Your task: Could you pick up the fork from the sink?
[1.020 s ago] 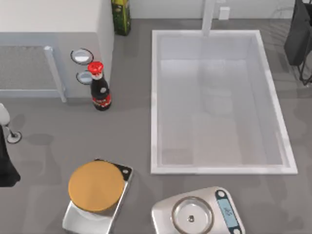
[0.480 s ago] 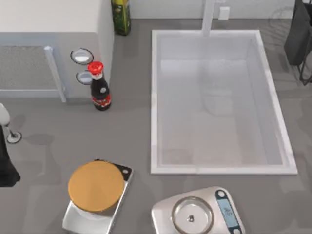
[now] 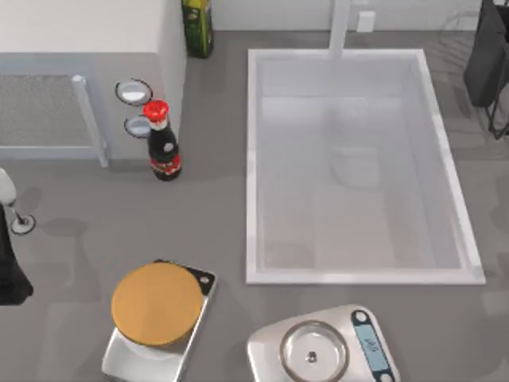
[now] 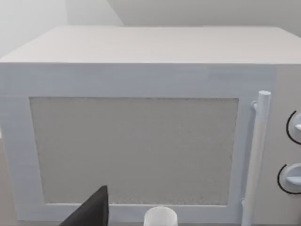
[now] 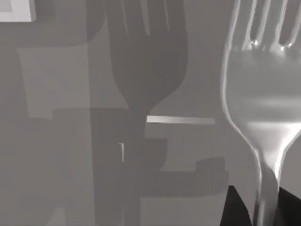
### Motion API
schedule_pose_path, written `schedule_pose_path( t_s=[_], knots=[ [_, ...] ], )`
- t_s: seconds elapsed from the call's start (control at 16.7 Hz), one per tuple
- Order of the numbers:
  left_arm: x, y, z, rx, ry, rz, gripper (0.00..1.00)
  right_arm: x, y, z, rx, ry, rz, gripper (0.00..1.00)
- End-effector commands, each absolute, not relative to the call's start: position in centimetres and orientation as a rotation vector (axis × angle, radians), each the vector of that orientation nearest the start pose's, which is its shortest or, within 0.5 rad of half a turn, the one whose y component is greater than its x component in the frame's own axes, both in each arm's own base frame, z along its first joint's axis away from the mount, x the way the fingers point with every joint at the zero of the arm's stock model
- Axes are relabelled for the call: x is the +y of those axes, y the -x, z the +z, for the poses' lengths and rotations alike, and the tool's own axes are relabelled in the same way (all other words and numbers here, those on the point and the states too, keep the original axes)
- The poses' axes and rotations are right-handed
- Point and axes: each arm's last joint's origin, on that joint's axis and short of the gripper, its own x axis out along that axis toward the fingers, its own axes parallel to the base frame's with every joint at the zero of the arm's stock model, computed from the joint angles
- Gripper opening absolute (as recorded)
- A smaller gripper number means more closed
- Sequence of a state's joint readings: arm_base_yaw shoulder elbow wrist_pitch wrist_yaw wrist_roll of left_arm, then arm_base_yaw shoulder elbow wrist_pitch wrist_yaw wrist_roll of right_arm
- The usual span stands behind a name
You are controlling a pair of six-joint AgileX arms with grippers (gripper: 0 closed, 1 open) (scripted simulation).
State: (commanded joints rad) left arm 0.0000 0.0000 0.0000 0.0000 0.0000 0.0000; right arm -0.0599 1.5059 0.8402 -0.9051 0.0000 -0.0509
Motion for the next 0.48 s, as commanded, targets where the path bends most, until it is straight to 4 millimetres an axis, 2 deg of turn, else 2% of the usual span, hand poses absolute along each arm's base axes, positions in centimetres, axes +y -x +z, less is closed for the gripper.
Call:
schedule_pose_path(
  t_s=[0.48],
  knots=[
    [-0.12,-10.57,16.0,0.0,0.0,0.0,1.0,-1.34,-23.8,16.0,1.571,-0.008,-0.008,0.6]
  ],
)
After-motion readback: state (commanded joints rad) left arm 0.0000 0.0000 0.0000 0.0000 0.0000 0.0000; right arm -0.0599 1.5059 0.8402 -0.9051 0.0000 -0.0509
